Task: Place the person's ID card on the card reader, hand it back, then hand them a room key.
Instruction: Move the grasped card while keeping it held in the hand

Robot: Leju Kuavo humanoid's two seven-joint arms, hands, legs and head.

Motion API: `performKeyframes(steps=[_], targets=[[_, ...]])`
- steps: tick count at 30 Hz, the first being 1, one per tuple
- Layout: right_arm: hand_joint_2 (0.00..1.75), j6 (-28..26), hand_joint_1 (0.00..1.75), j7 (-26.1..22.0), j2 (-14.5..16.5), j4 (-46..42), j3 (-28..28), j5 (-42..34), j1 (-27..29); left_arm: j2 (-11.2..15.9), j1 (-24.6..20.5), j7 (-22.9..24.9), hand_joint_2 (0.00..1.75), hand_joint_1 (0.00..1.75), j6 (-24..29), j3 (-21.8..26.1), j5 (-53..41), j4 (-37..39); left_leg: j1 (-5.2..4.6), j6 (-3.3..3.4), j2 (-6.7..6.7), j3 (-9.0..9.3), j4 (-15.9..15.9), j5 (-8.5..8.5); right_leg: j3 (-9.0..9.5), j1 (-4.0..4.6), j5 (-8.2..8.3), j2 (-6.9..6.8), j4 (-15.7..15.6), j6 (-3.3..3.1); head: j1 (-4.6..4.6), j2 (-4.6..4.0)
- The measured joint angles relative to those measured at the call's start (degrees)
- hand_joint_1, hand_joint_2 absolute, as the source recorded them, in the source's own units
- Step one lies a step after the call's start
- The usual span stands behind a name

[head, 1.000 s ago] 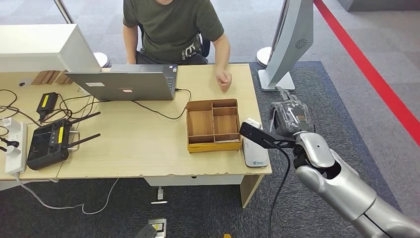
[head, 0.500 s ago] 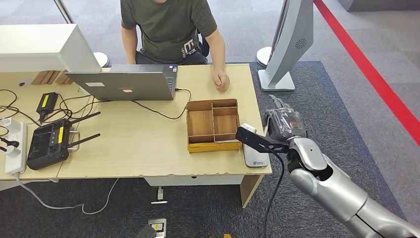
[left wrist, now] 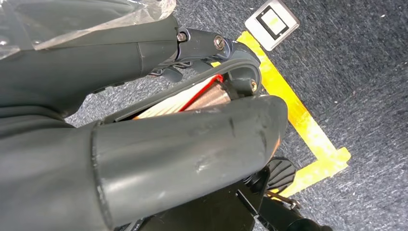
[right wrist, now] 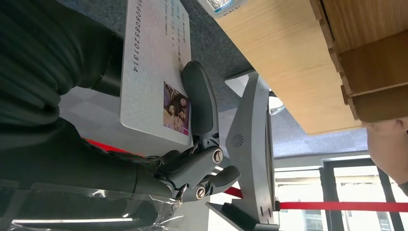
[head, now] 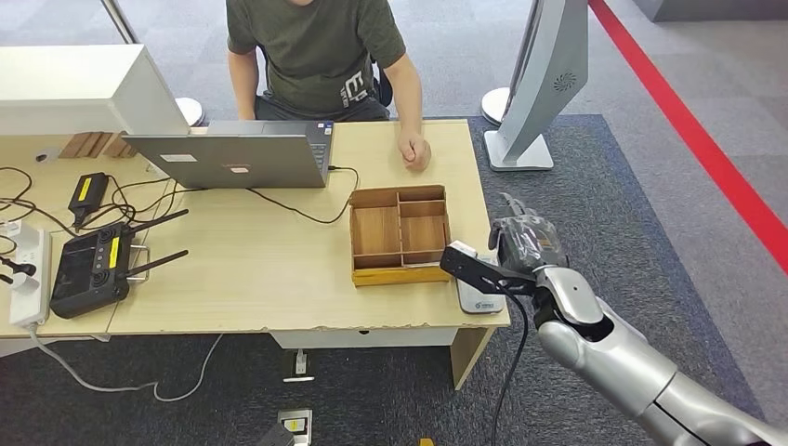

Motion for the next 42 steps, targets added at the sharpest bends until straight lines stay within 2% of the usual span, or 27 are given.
performKeyframes(steps=[7, 15, 27, 42], targets=[[1.75, -0.66, 1.75, -1.30, 1.06, 4.59, 0.65, -0.59, -0.59, 0.02, -0.02, 0.35, 0.00, 0.00, -0.05, 0.00, -0.25, 0.00, 0.00, 0.00, -0.01, -0.01, 0.00, 0.00, 0.01, 0.00, 0.00, 0.00, 0.01, 0.00, 0.01, 0.00], [1.75, -0.99, 1.75, -3.98, 4.18, 11.78, 2.26, -1.24, -3.36, 0.06, -0.04, 0.46, 0.00, 0.00, -0.05, 0.02, -0.67, -0.03, 0.01, 0.00, 0.00, 0.00, 0.00, 0.01, 0.00, 0.00, 0.00, 0.00, 0.02, 0.00, 0.00, -0.01], [1.75, -2.36, 1.75, -5.25, 7.91, 18.94, 4.32, -1.92, -5.35, 0.28, 0.07, 0.17, 0.00, 0.00, 0.06, 0.31, -0.65, -0.07, 0.01, 0.00, 0.00, -0.01, 0.00, 0.01, 0.00, 0.00, 0.00, -0.01, 0.01, 0.00, 0.01, 0.00], [1.75, -4.80, 1.75, -6.97, 10.35, 25.60, 4.97, -2.72, -5.20, 0.54, 0.48, -0.11, 0.00, 0.00, -0.13, 0.55, -1.20, -0.07, 0.00, 0.00, 0.00, 0.01, 0.00, 0.01, -0.01, 0.00, 0.00, -0.01, 0.01, 0.00, 0.00, -0.01]])
